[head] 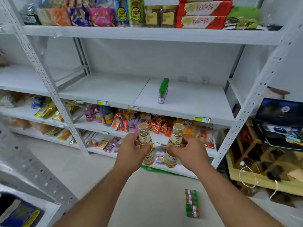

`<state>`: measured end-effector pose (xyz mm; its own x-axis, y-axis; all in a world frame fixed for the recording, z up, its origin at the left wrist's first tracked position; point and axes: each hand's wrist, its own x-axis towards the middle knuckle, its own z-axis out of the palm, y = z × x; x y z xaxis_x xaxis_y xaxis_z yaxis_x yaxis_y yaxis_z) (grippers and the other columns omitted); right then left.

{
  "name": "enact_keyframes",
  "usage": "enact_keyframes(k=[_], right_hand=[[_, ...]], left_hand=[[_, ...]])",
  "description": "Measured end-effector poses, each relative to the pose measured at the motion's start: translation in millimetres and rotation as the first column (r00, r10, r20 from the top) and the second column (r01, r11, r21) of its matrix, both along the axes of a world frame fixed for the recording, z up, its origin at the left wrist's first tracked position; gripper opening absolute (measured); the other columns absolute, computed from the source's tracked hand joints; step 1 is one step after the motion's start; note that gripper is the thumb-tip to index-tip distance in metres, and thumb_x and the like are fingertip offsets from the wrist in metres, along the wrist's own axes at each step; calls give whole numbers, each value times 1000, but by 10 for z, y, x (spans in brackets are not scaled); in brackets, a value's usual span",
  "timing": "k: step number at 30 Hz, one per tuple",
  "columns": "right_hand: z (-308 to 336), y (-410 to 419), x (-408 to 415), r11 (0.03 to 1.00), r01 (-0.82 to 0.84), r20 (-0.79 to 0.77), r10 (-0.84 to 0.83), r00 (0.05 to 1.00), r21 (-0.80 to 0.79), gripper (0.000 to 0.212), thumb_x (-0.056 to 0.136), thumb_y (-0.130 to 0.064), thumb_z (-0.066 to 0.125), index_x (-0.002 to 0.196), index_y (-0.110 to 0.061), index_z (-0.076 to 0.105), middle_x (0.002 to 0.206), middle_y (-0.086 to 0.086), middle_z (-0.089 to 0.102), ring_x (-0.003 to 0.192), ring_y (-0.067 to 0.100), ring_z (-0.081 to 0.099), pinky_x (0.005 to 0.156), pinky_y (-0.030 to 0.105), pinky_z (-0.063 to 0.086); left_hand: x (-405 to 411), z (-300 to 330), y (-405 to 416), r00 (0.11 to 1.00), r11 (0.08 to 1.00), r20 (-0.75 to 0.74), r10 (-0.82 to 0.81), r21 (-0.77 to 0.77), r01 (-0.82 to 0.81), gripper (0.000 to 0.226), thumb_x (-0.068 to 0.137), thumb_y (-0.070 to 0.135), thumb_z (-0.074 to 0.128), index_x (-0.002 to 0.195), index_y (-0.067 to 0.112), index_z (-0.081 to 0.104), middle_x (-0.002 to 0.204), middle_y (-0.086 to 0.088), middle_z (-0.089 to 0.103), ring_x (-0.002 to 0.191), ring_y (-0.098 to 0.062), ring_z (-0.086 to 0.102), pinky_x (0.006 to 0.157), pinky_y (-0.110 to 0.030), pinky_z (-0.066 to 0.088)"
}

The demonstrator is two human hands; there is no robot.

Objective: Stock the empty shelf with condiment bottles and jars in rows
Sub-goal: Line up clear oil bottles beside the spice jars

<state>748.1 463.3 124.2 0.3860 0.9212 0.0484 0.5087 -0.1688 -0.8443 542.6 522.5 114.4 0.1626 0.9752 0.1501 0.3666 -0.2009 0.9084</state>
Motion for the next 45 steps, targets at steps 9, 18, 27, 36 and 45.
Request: enact_keyframes(k=[9,18,27,36,45], right_hand=[[80,745,233,986,166,-11,-166,986,29,16,82,-41,83,87,-40,67,86,-20,70,81,0,64,72,29,55],[-56,1563,868,971,240,-51,-239,970,16,16,84,-39,82,95,-34,72,84,-18,70,74,-8,63,55,8,42],[-274,2778,1843,965,259,-56,-257,965,31,17,82,-43,81,90,-38,67,82,-24,66,79,-8,62,64,18,46],[-368,3534,2485,965,261,-15,-261,965,34,26,81,-44,82,102,-32,72,87,-19,66,83,-4,63,66,17,46],[-530,3834,2742,958,286,16,-286,958,5,26,82,-43,81,104,-30,73,95,-15,72,87,4,68,75,27,56]], left_hand=[[294,28,1097,985,986,-31,-168,-19,167,18,85,30,76,100,36,68,104,15,61,91,8,57,74,-24,49],[977,-165,2050,974,978,-94,-206,-31,204,17,81,39,78,93,42,66,99,12,64,89,-2,60,74,-27,49],[2021,-193,3121,971,976,-112,-214,-67,207,24,84,23,79,97,37,64,103,17,60,95,3,61,75,-17,48],[2627,-328,3757,972,976,-113,-205,-99,195,27,85,25,77,101,42,63,107,15,67,98,3,62,83,-22,48],[2985,-458,4173,968,976,-137,-212,-73,204,24,84,22,78,102,35,66,104,9,63,95,-5,63,83,-25,51]])
